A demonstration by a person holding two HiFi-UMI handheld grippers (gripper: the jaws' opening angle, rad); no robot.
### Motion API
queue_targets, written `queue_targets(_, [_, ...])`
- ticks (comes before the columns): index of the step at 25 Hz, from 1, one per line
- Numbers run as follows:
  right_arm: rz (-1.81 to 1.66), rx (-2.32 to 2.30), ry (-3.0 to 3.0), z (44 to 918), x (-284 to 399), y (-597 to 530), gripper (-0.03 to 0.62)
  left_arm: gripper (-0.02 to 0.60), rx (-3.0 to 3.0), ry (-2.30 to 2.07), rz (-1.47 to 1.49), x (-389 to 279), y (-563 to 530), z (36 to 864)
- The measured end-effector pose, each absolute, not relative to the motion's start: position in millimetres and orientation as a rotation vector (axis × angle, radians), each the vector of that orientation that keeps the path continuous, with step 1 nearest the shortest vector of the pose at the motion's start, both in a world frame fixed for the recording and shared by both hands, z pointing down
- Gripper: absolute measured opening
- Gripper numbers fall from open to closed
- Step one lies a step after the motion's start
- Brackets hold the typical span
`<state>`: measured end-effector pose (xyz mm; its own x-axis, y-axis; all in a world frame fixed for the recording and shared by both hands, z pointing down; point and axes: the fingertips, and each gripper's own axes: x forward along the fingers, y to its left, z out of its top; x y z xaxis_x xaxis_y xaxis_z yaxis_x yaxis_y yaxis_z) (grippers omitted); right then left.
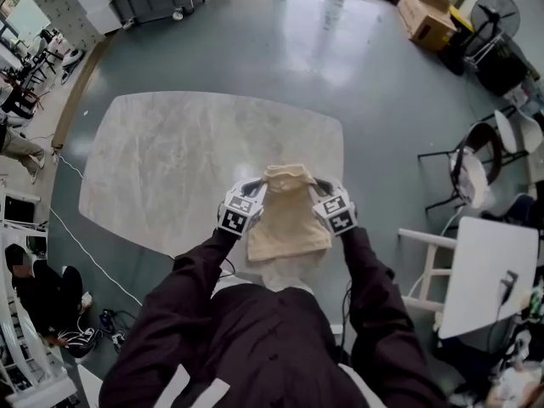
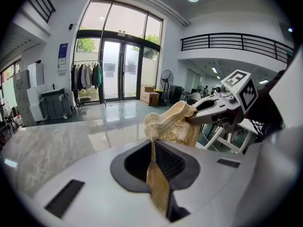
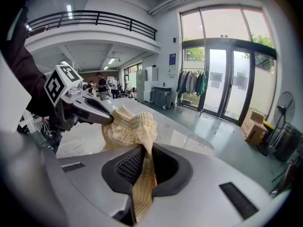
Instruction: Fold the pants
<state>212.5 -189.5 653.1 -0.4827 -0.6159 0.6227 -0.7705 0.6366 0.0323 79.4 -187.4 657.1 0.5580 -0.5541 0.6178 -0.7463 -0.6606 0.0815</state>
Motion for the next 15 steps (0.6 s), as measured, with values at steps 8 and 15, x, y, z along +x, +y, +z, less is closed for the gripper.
queue_targets(8, [0.226,1.08,-2.314,641,218,-147,0.026,0.021,2.596,-1.096,0.752,86,-143,636])
queue_targets(15, [0.064,0.984,-2.334,673,230,-119,0.026,0.021,2.744,-0.997,0.863,105,-105,660])
